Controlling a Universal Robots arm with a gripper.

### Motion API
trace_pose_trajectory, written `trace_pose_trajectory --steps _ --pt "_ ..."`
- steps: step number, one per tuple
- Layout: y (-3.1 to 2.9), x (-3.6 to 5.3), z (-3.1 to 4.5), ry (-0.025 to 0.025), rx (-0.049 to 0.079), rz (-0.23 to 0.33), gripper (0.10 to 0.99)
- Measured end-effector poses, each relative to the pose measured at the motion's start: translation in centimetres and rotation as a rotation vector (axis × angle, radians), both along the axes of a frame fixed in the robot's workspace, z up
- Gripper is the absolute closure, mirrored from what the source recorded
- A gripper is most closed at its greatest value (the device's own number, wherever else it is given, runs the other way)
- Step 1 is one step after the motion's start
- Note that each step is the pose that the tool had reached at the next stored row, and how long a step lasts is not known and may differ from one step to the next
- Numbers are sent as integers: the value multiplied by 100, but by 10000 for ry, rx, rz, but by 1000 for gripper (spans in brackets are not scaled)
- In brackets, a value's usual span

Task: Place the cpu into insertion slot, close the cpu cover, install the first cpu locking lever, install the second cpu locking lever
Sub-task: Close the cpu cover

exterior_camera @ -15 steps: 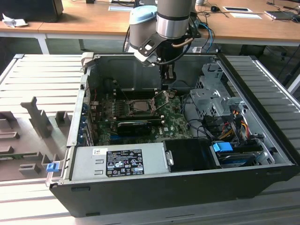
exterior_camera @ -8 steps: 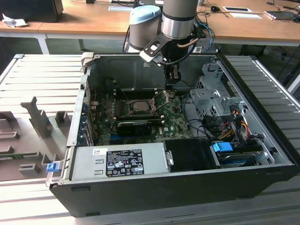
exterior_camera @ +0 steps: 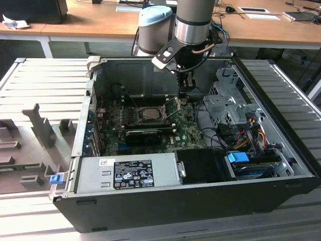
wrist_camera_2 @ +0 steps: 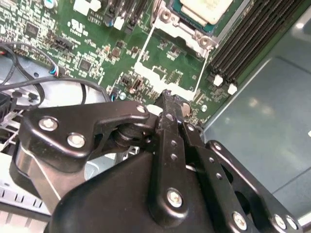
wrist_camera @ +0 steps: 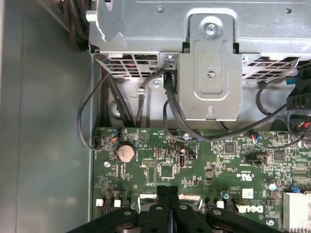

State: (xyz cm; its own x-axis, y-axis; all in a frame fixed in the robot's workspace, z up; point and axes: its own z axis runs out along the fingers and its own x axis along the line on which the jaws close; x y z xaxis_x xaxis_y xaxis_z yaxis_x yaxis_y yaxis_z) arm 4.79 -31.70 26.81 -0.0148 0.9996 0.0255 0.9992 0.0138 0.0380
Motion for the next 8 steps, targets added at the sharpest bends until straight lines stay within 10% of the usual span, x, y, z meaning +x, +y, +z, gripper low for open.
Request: trace_pose_trajectory --steps 8 --pt "-9 125 -56 5 0 2 980"
